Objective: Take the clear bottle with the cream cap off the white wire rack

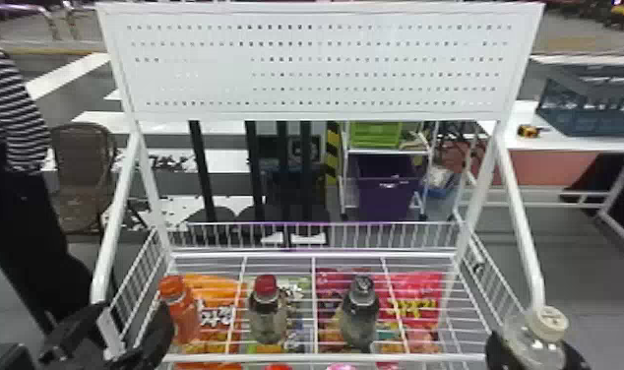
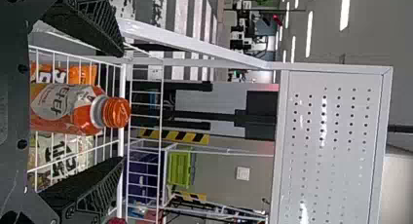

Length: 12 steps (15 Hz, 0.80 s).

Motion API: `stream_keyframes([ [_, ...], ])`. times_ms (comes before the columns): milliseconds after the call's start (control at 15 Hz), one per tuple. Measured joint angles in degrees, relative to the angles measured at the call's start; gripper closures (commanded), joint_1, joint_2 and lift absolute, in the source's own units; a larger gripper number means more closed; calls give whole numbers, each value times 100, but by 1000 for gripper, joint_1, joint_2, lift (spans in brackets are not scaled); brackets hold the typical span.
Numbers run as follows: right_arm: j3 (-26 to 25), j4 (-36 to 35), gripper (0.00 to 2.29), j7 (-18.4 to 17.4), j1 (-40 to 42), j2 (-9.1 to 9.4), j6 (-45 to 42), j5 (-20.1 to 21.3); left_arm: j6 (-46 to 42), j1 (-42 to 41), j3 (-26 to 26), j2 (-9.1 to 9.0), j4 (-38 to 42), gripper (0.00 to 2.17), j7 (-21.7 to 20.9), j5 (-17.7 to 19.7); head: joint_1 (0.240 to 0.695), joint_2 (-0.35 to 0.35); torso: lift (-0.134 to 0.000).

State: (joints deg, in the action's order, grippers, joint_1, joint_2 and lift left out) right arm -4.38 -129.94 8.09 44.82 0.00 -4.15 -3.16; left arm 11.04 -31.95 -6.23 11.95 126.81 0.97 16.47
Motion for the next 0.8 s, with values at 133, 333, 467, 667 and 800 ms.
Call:
stream_keyframes([
  [133, -1, -4, 822, 0, 16, 0, -52, -6, 0, -20, -1, 0, 20, 130, 0, 0, 499, 0, 0],
  [333, 0, -6, 822, 9, 32, 0, -90, -68, 0, -77, -17, 0, 82, 130, 0, -3, 499, 0, 0],
  [467, 3, -28, 822, 9, 48, 0, -98, -78, 0, -114, -38, 2, 112, 130, 0, -9, 499, 0, 0],
  [667, 7, -67, 822, 17, 67, 0, -98, -72, 0, -135, -55, 5, 116, 130, 0, -12, 499, 0, 0],
  [800, 7, -74, 822, 19, 71, 0, -99, -71, 0, -136, -58, 2, 99, 130, 0, -12, 499, 0, 0],
])
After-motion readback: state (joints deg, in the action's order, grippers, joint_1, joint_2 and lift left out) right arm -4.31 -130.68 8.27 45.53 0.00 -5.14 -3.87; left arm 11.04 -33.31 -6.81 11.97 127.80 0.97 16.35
